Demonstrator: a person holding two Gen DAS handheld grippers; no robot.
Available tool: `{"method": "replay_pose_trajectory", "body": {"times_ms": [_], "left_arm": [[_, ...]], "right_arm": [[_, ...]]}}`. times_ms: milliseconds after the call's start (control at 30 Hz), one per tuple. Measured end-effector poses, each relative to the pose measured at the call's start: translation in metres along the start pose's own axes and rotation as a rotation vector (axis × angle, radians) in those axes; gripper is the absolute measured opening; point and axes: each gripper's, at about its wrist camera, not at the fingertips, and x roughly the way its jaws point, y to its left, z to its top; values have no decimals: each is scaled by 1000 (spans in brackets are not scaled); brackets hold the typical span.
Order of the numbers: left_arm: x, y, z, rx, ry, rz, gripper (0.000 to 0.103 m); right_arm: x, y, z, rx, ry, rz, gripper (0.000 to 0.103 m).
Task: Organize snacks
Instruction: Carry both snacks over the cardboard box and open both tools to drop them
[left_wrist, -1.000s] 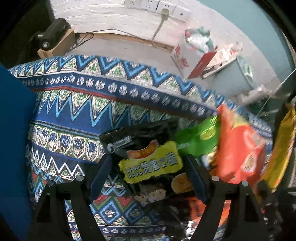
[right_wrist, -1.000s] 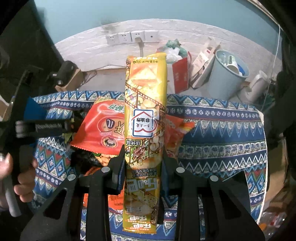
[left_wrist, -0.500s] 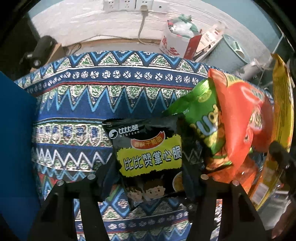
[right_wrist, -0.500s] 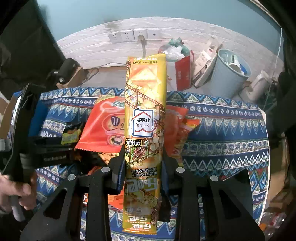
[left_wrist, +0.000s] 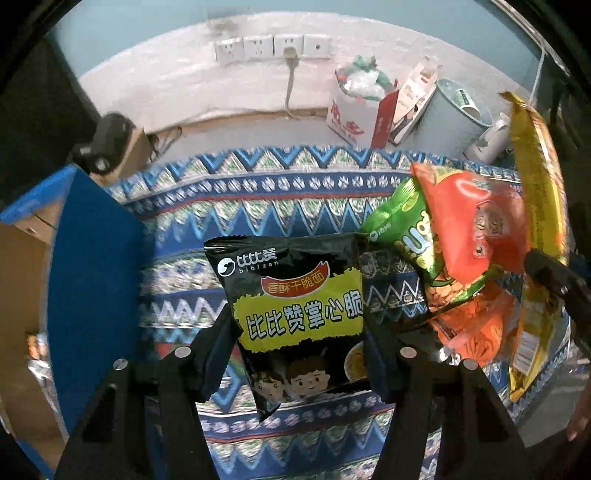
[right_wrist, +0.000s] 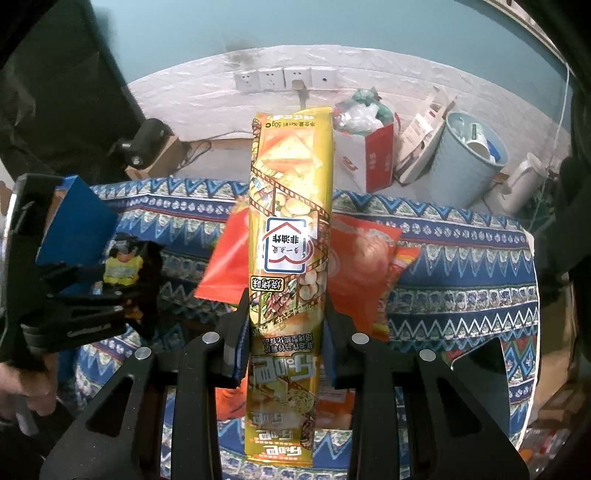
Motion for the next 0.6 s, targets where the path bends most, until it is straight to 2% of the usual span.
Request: {"method": "replay_pose_trajectory", "body": {"times_ms": [233,400,600], "left_arm": [[-37,10,-6,71,-95,62,64],[-58,26,-13,71,-127,64,64],[-82,45,-21,72,-176,100,64]], "right_arm": [[-10,21,7,-17,-24,18,29],[-17,36,13,-32,-39,36,29],[-24,60,17,-60,-55,60,29]]}}
